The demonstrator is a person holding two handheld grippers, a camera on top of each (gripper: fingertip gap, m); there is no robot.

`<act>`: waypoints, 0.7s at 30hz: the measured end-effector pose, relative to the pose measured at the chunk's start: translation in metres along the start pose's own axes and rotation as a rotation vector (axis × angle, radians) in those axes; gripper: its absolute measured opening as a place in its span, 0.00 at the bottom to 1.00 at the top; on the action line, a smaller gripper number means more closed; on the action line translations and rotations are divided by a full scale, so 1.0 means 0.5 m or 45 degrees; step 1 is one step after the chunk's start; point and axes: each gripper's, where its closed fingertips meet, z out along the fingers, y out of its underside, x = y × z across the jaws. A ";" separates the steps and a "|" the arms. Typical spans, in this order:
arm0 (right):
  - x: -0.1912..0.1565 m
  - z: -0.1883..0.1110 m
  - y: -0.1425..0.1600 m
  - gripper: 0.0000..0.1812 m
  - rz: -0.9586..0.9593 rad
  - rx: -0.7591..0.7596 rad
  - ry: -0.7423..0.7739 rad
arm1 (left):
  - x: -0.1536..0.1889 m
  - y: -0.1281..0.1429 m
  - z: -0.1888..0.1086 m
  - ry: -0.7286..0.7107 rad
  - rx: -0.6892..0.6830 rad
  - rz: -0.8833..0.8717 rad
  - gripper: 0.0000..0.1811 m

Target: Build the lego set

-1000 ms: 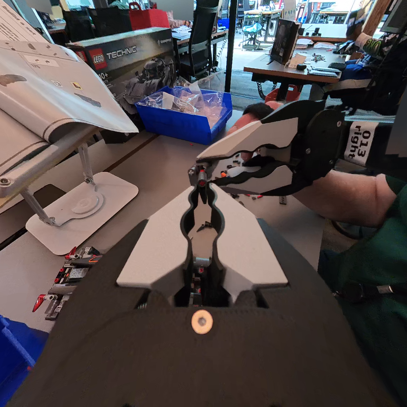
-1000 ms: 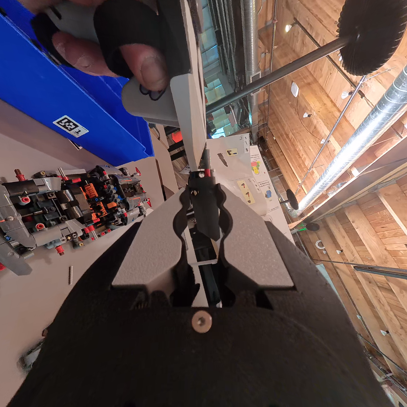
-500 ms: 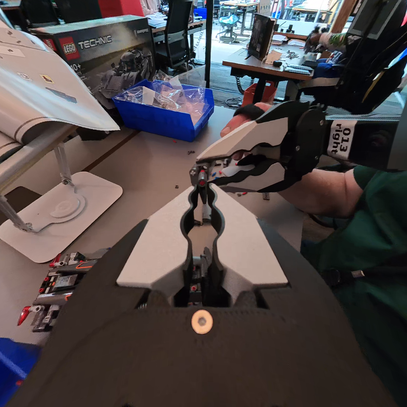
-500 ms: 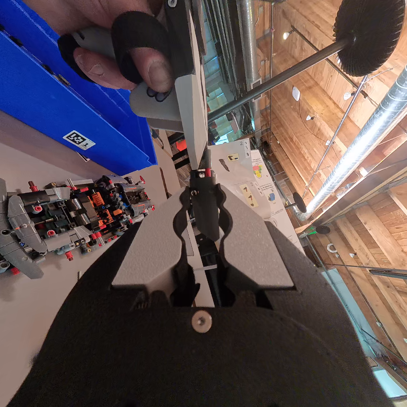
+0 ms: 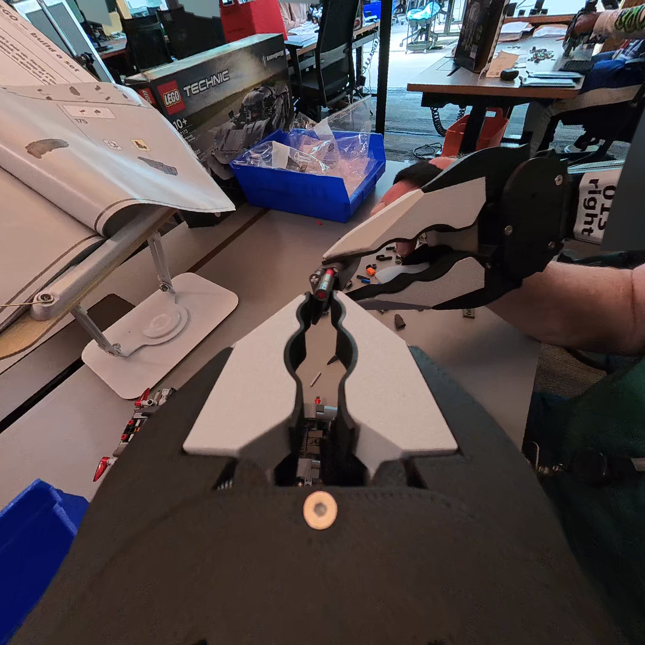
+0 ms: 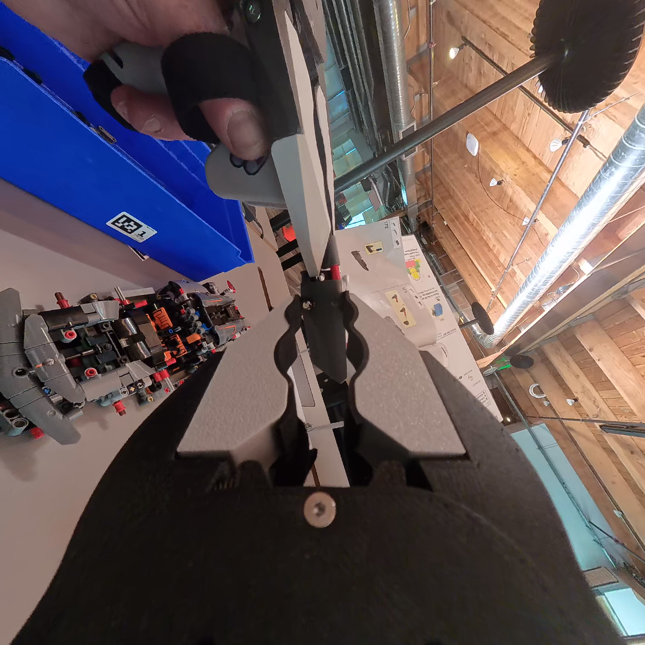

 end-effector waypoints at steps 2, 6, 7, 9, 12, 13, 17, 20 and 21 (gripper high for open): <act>-0.001 0.000 0.001 0.12 0.004 0.000 -0.003 | 0.002 0.001 -0.002 0.003 -0.016 0.011 0.04; -0.006 0.001 0.002 0.12 -0.002 -0.003 -0.018 | 0.007 0.006 -0.004 0.014 -0.049 0.023 0.03; -0.006 0.000 0.001 0.12 -0.006 -0.002 -0.017 | 0.010 0.007 -0.005 0.033 -0.050 0.008 0.03; -0.011 -0.002 -0.001 0.12 -0.019 0.004 -0.027 | 0.012 0.012 -0.007 0.056 -0.066 -0.022 0.03; -0.025 -0.007 -0.007 0.12 -0.029 0.003 -0.080 | 0.020 0.027 -0.014 0.068 -0.131 -0.016 0.03; -0.038 -0.013 -0.007 0.12 -0.031 -0.010 -0.135 | 0.025 0.034 -0.018 0.075 -0.159 -0.019 0.03; -0.146 -0.076 0.020 0.12 0.135 -0.103 -0.511 | 0.060 0.076 -0.037 0.127 -0.197 -0.085 0.03; -0.257 -0.141 0.059 0.12 0.257 -0.266 -0.924 | 0.097 0.137 -0.036 0.187 -0.231 -0.185 0.03; -0.290 -0.166 0.077 0.12 0.313 -0.338 -1.061 | 0.108 0.162 -0.033 0.203 -0.257 -0.216 0.03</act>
